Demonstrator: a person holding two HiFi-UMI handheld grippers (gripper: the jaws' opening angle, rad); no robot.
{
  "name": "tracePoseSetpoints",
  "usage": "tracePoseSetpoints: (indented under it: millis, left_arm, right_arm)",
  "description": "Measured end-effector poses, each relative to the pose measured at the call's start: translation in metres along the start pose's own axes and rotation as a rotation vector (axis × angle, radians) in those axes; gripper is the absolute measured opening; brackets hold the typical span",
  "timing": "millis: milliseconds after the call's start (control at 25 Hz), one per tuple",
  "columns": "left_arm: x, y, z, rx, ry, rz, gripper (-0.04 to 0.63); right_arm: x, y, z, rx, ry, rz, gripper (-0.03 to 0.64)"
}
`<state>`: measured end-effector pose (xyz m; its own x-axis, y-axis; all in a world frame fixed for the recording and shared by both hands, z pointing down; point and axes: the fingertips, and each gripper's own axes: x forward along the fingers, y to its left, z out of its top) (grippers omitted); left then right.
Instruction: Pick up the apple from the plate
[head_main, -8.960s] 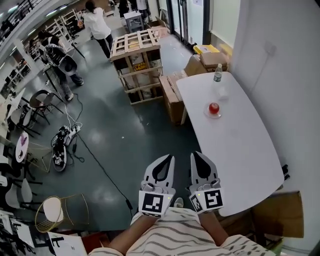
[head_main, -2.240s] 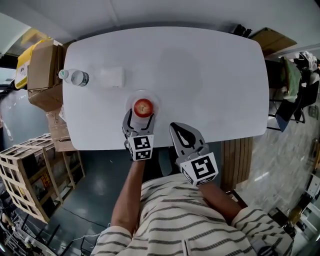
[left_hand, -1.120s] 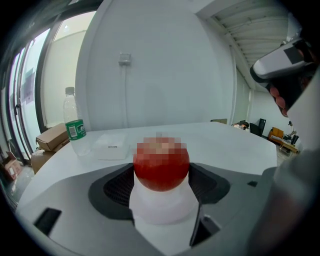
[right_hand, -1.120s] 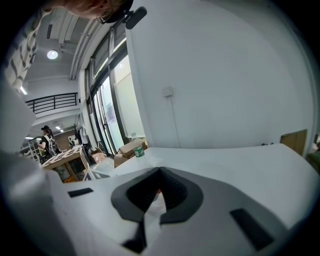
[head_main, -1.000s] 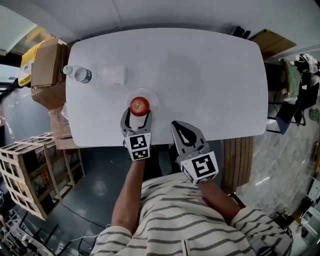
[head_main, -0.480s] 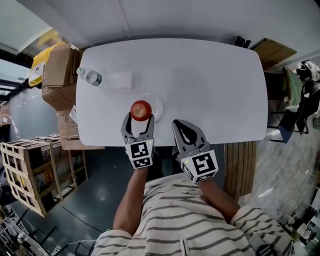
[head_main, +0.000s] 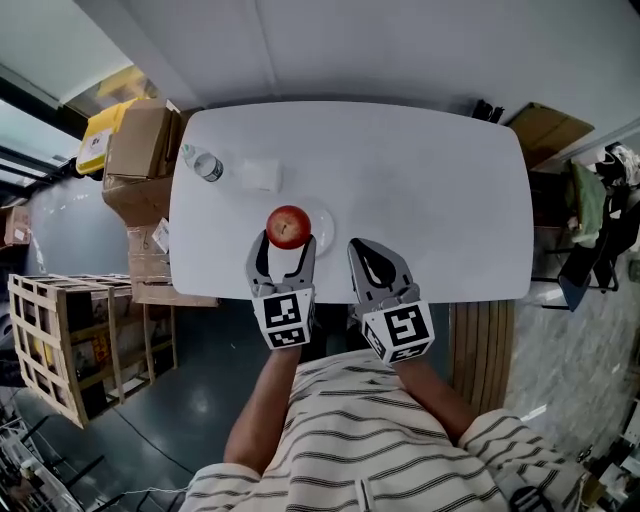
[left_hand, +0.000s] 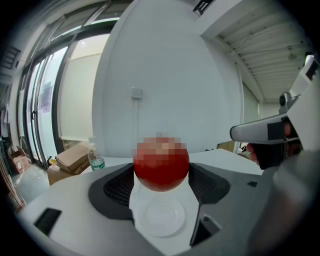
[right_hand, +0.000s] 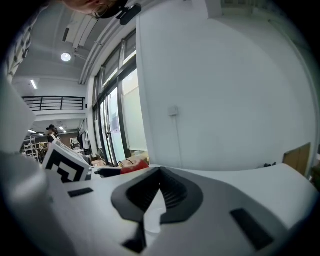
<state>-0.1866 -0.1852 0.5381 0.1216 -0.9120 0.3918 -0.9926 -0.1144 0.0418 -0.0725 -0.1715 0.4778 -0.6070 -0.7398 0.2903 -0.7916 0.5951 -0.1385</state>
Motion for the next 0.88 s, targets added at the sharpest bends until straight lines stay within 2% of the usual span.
tracePoseSetpoints:
  millis: [360,880]
  left_arm:
    - [-0.026,0.002,0.056,-0.057,-0.100,-0.009,0.348]
    - [-0.047,0.004,0.098,-0.053,-0.175,0.000,0.348]
  right_arm:
    - [0.003,0.008,0.028,-0.017,-0.049,0.016,0.012]
    - [0.008,0.022,0.061,-0.055,-0.115,0.047,0.013]
